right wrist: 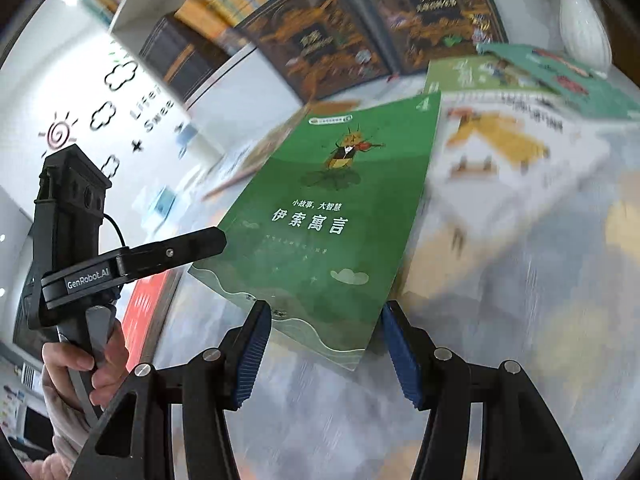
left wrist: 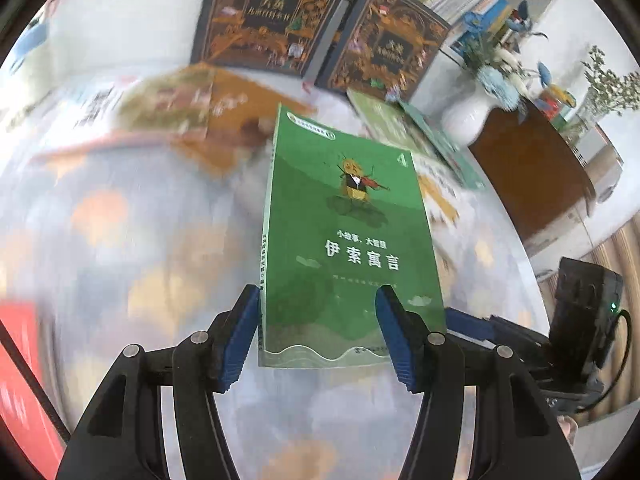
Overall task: Organize books
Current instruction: 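Close both tools on the edge of the green book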
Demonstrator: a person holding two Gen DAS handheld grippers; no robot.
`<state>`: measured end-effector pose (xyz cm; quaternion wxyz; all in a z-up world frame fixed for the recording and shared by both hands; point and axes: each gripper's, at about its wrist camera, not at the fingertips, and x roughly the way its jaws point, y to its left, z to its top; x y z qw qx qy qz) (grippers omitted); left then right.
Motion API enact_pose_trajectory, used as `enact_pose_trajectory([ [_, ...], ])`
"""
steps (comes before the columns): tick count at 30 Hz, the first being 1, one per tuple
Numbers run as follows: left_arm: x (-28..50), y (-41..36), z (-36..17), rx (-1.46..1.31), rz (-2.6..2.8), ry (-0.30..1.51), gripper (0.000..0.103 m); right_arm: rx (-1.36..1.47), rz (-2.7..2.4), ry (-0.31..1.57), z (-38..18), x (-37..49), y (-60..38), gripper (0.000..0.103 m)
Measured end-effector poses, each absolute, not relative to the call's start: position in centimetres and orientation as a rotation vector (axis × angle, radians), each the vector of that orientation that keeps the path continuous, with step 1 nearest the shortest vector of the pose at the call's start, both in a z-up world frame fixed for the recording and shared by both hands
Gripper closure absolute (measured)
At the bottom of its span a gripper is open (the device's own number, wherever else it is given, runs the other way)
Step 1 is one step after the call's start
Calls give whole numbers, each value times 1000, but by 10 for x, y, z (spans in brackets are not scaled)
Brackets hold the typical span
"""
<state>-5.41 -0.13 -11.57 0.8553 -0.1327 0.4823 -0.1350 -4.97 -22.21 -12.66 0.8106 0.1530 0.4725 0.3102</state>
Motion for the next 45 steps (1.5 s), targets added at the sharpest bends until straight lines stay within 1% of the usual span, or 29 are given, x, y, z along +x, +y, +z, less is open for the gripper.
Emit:
enact_pose_trajectory([
  [6,-169,-1,-132,-234,-337,1004,47,213,729,1099,-136,-147,-222,47],
  [9,-194,4,-146,-272,-357,1040,47,218,785,1136,-135,-173,-232,47],
  [12,-188,17,-155,-290,-328,1055,47,314,764,1180,-142,-163,-252,47],
  [13,-184,20,-156,-304,-345,1062,47,346,751,1190,-146,-155,-258,48],
  [17,-161,32,-162,-409,-428,1099,47,566,833,1219,-167,-121,-274,50],
  [21,-141,29,-164,-405,-450,1101,49,557,857,1203,-167,-98,-264,52],
  [23,-132,26,-163,-395,-453,1097,53,524,855,1188,-165,-90,-257,54],
  [25,-125,25,-163,-381,-445,1095,56,513,850,1176,-165,-82,-251,60],
  [26,-123,24,-163,-368,-442,1095,59,515,842,1173,-166,-77,-251,67],
  [27,-122,23,-163,-354,-437,1092,61,513,828,1169,-168,-72,-249,77],
  [28,-121,23,-163,-348,-435,1083,62,501,811,1160,-170,-68,-247,84],
  [29,-120,25,-164,-347,-434,1070,63,498,808,1147,-172,-65,-247,87],
  [32,-113,36,-169,-391,-416,1034,78,505,814,1106,-174,-64,-248,89],
  [36,-111,52,-177,-496,-446,997,81,459,791,1074,-169,-67,-243,88],
  [42,-115,41,-171,-402,-417,965,80,471,793,1070,-170,-69,-248,88],
  [45,-114,42,-171,-405,-419,961,80,470,792,1068,-170,-68,-247,88],
])
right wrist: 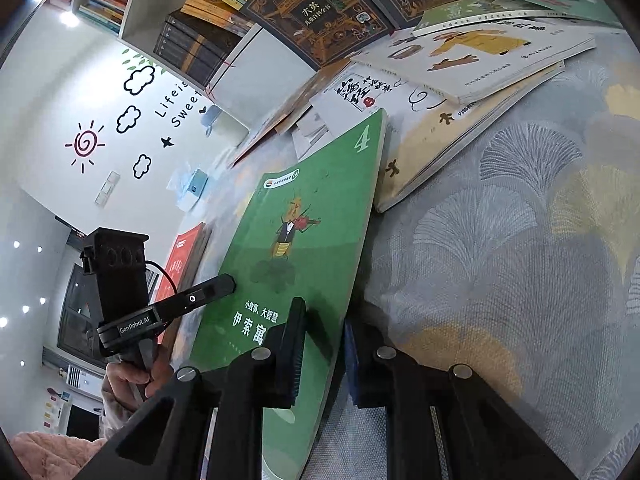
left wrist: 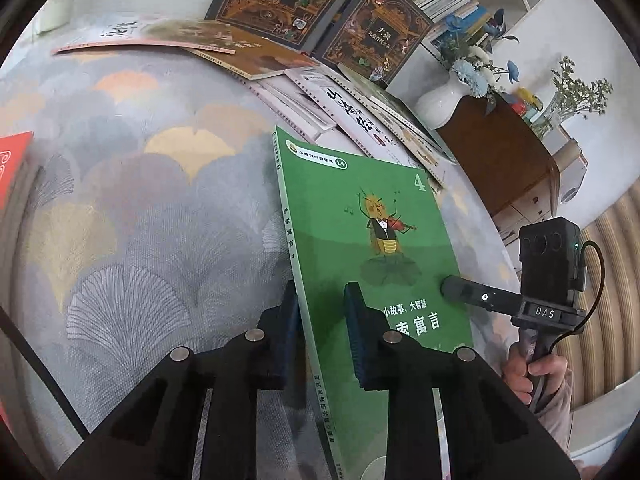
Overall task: Organize books
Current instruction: 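Close both tools on the edge of the green book, then lift the green book upright off the pile with both tools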
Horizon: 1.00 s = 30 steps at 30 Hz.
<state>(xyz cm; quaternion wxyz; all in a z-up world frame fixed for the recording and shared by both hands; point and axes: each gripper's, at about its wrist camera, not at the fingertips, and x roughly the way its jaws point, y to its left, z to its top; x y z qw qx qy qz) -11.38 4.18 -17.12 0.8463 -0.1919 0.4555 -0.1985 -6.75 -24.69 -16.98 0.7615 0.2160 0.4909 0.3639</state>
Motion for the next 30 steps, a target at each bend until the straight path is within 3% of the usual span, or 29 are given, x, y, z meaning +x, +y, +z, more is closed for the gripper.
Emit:
enact_pose_trajectory([
  [30,-115,42,-170,-398,-425,945,80,401,749,1029,-163,-75,-240,86],
])
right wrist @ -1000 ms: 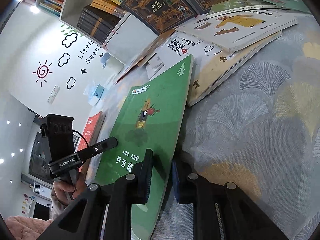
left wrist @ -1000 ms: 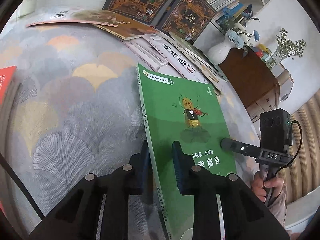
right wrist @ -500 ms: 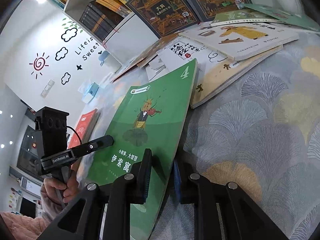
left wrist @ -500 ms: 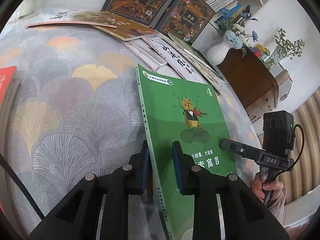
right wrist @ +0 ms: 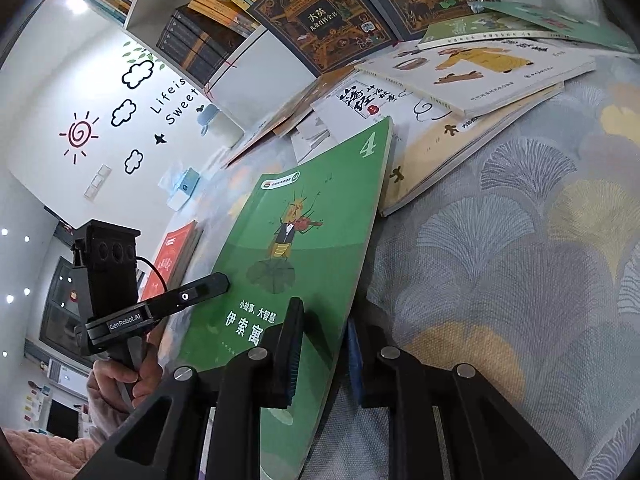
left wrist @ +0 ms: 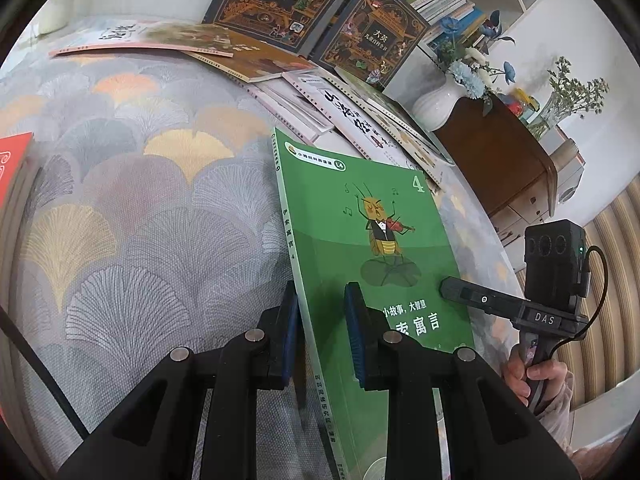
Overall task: Organize books
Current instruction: 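Lift the green book upright off the pile with both tools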
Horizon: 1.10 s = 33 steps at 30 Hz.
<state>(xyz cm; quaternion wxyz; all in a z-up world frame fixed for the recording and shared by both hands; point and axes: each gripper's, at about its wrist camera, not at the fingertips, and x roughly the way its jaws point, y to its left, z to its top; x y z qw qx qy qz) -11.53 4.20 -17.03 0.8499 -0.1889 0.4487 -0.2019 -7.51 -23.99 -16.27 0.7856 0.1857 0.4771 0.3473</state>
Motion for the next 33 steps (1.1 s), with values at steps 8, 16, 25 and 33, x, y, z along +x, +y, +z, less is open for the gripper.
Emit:
enact_pose_trajectory([
  [8,-116,37,-168,-372,-413,940,80,402,729,1028,-163,-75,-239,85],
  [16,-118,33,-164,-364,-401,969,79,380,651,1046,-153,-83,-232,81],
  [25,-130,31,-153,-309,-370,1000,78,293,665,1025,-127,-106,-217,81],
  [33,-137,43,-145,-340,-409,1018,76,341,702,1027,-116,-115,-212,81],
])
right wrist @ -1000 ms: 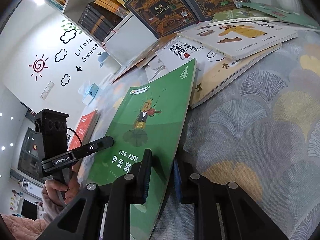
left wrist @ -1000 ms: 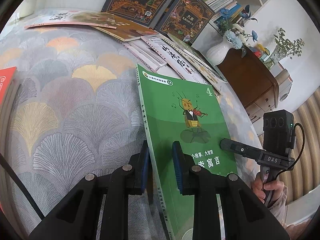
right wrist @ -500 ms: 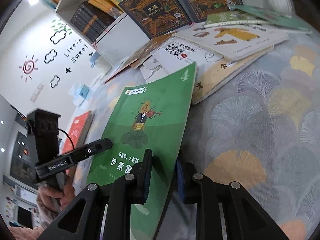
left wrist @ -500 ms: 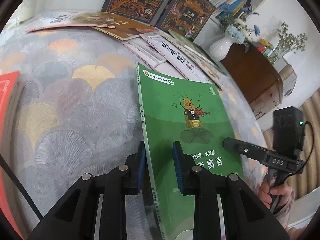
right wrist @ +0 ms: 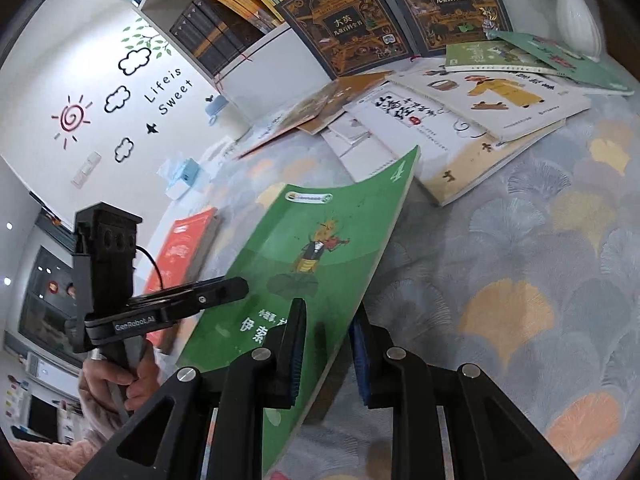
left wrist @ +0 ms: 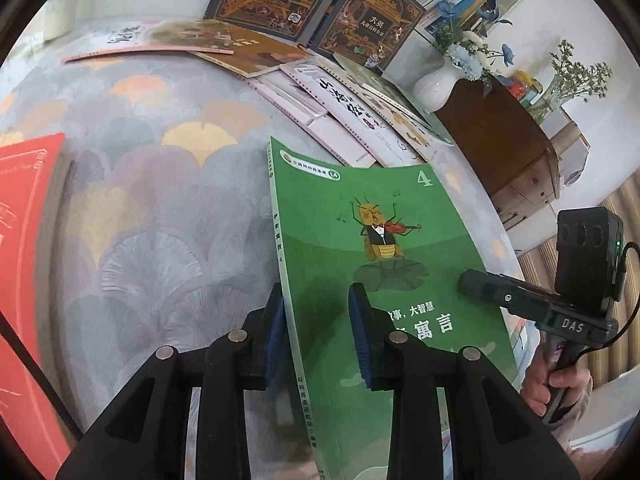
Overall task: Organize books
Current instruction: 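Lift the green book upright off the pile with both tools, then carry the green book with both tools onto the red book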
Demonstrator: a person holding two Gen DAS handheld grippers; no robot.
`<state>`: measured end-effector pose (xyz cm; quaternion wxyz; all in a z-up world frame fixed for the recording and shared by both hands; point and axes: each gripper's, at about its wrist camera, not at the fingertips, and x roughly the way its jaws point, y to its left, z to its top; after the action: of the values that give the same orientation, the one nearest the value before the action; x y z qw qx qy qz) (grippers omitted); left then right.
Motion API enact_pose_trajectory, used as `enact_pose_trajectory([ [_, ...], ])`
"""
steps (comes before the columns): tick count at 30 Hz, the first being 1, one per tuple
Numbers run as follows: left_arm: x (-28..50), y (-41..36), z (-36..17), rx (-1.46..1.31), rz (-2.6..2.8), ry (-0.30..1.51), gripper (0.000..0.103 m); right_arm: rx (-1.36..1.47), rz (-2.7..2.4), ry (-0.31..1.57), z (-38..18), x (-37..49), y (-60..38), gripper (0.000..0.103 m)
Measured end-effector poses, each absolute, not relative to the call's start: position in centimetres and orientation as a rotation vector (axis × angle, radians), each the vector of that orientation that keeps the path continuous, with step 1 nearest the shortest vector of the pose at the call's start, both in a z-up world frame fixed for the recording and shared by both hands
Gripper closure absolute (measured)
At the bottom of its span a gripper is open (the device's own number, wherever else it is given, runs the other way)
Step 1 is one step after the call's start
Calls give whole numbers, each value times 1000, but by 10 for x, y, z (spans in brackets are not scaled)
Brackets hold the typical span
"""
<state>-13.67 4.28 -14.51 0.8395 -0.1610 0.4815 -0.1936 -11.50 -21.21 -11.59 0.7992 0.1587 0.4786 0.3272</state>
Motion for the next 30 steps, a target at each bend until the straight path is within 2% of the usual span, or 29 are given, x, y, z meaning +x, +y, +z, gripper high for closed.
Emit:
enact_pose_trajectory([
  [17,-150,89,-95,-276,-365,957,75,283,757,972,-64,-141,-153,81],
  [30,-172,172,-52,-293,-245,865,74,240,906,957,-40,-137,-60,81],
])
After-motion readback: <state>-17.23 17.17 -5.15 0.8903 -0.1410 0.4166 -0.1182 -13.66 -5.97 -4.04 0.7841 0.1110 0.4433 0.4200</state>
